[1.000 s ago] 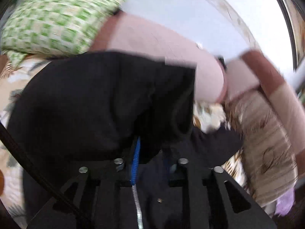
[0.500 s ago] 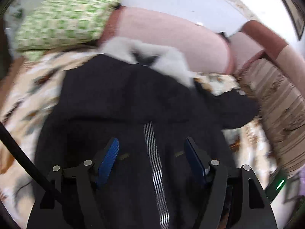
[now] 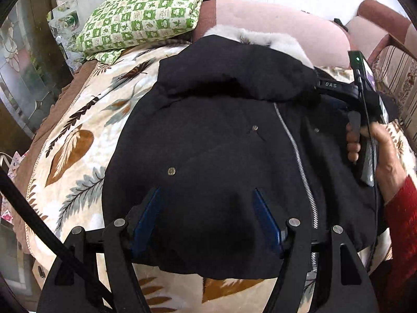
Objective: Fold large clothes
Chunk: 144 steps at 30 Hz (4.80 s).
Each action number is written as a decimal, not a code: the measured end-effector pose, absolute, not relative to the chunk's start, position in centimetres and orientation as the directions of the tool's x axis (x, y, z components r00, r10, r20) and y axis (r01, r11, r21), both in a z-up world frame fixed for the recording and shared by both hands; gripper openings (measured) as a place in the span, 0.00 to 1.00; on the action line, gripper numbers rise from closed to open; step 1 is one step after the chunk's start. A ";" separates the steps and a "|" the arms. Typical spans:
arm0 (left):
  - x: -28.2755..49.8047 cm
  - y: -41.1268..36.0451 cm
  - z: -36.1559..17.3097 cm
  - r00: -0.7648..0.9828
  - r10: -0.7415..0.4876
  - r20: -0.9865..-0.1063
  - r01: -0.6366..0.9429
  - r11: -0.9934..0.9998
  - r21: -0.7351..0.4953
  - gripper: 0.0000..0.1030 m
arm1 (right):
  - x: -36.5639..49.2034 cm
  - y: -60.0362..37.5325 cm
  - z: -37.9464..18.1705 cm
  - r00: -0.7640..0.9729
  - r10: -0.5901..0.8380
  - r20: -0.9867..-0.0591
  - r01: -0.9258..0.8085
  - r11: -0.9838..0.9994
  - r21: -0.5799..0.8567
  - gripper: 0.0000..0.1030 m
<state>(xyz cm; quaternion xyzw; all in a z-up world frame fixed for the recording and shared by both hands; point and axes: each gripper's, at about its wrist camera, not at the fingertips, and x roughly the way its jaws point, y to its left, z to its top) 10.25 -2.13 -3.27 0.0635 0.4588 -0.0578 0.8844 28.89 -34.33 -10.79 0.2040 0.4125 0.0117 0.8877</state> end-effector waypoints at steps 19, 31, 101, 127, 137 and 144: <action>10.5 -2.7 -3.9 0.561 -0.042 -0.827 0.135 0.990 0.041 0.68 | 19.5 -51.4 -8.0 0.642 -0.287 -0.711 0.652 0.693 0.309 0.66; 11.5 -5.1 -5.4 0.512 -0.015 -0.859 0.164 0.983 0.080 0.68 | 14.0 -64.1 -13.2 0.725 -0.307 -0.616 0.689 0.334 0.644 0.82; 22.6 14.7 -2.3 0.703 0.074 -0.708 -0.249 0.957 -0.147 0.69 | 28.0 -32.7 14.6 0.857 -0.023 -0.515 0.221 0.919 0.327 0.23; 23.0 21.5 -2.4 0.686 0.099 -0.721 -0.387 0.888 -0.246 0.69 | 29.4 -5.2 -2.4 0.662 0.246 -0.708 -0.301 0.952 0.049 0.81; 23.8 18.9 -2.8 0.679 0.114 -0.725 -0.344 0.922 -0.177 0.69 | 38.3 -9.0 -3.4 0.652 0.111 -0.750 -0.062 0.994 0.093 0.45; 24.4 18.6 -3.2 0.673 0.101 -0.733 -0.330 0.928 -0.175 0.69 | 41.4 -2.2 -9.0 0.543 0.096 -0.834 -0.168 0.986 0.003 0.79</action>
